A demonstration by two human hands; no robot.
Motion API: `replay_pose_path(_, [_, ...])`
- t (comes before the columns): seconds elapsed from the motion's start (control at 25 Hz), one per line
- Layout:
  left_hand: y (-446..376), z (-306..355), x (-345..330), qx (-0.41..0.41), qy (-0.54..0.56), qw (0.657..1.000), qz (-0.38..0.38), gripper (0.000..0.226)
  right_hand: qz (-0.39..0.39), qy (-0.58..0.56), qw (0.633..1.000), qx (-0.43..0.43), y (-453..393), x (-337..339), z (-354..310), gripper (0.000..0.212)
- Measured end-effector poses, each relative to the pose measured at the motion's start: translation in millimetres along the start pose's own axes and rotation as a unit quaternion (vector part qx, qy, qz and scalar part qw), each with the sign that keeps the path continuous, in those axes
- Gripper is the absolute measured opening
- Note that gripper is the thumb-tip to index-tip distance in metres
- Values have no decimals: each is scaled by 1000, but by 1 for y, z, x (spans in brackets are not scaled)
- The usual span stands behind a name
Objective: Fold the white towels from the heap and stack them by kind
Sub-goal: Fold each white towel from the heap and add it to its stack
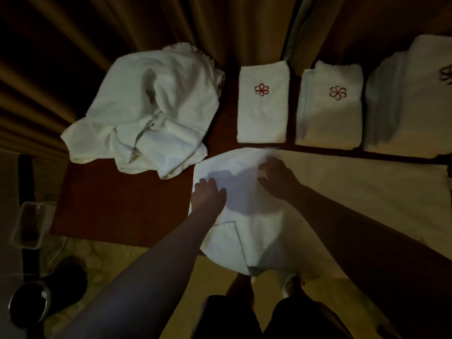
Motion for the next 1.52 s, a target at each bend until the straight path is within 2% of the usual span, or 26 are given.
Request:
replay_pose_path(0.12, [-30,15,27,-60,63,992,93,29,44,-12,999,-17,-1,3,3,41])
replay_pose_path(0.2, [-57,17,40,-50,151,980,116,26,57,-10,998,-16,0,3,3,39])
replay_pose_path(0.28, [-80,20,38,-58,177,981,61,32,66,-19,998,-16,-1,2,3,39])
replay_pose_path(0.36, [-92,22,31,-109,81,991,6,39,77,-29,996,-20,-3,5,1,39])
replay_pose_path(0.44, [-91,28,30,-166,13,986,-24,30,94,-28,995,-31,-6,8,1,39])
replay_pose_path(0.52, [-84,32,29,-191,76,977,-64,12,103,-16,994,-39,-9,10,0,38])
replay_pose_path(0.64, [-82,34,32,-150,211,959,-112,20,90,5,995,-38,-11,8,-4,37])
replay_pose_path(0.76, [-85,33,31,-69,271,945,-170,20,76,28,996,-35,-15,5,-6,39])
replay_pose_path(0.84, [-86,27,29,7,333,920,-207,22,64,39,997,-35,-16,1,-7,42])
replay_pose_path(0.88, [-88,24,31,18,347,915,-204,22,62,47,996,-33,-17,0,-7,43])
replay_pose_path(0.92, [-93,22,35,-5,340,924,-175,20,62,54,996,-27,-17,-1,-8,45])
replay_pose_path(1.0, [-105,21,52,-111,235,963,-65,7,61,58,996,-22,-18,-2,-9,48])
replay_pose_path(1.04, [-104,24,60,-182,167,969,-3,17,64,52,996,-22,-19,-2,-9,49])
replay_pose_path(1.12, [-90,32,61,-314,75,941,103,39,57,35,998,-10,-17,-5,-6,52])
replay_pose_path(1.2, [-69,35,57,-366,47,915,164,40,47,-5,999,20,-8,-11,-3,57])
replay_pose_path(1.32, [-31,29,41,-389,4,905,171,25,49,-37,997,50,-1,-13,5,63])
replay_pose_path(1.44, [0,20,9,-397,-45,911,102,22,11,-34,999,22,-3,-9,5,59])
replay_pose_path(1.52, [9,14,-5,-350,7,936,33,25,52,-42,998,11,5,-2,-1,51])
Point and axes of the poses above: each hand's wrist, its own y-axis away from the middle knuckle, its own x-axis out of the back of the hand, z = x × y, the point moved 9 cm from there along -y, towards the middle knuckle, and after that the axes turned 10 degrees about z, right-handed, at the moved point
